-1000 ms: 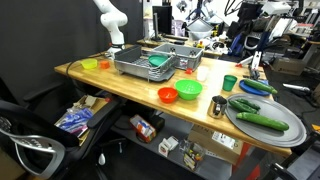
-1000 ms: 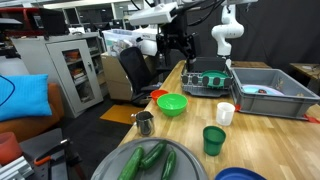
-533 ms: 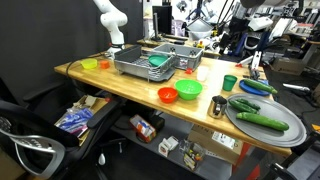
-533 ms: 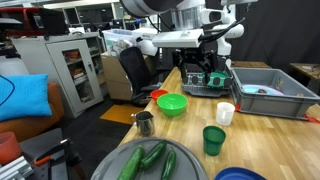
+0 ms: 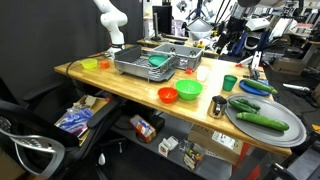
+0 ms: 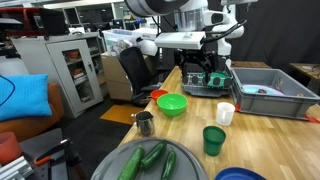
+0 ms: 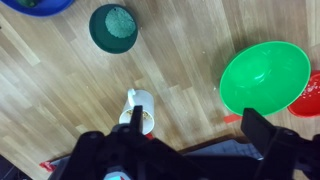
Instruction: Pour the contents in the cup into the bowl
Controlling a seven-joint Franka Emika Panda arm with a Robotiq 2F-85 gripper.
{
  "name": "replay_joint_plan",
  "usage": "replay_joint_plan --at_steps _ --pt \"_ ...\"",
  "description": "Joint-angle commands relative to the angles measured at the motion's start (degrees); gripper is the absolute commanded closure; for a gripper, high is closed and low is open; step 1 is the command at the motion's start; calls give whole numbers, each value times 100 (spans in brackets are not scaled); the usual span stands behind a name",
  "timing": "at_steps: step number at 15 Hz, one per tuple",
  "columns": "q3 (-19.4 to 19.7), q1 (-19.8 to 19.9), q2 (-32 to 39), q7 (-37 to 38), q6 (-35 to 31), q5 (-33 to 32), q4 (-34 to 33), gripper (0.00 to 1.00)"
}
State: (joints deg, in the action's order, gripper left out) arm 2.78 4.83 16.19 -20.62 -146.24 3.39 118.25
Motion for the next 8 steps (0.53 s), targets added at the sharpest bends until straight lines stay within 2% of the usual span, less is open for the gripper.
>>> replay_joint_plan --at_steps 1,3,6,8 --pt "-136 130 50 -24 35 42 -41 0" --pt "3 48 247 153 -242 -312 -97 0" --pt "-136 236 688 -240 -651 -232 -239 0" --pt "-404 517 1012 -691 -1082 22 -350 0"
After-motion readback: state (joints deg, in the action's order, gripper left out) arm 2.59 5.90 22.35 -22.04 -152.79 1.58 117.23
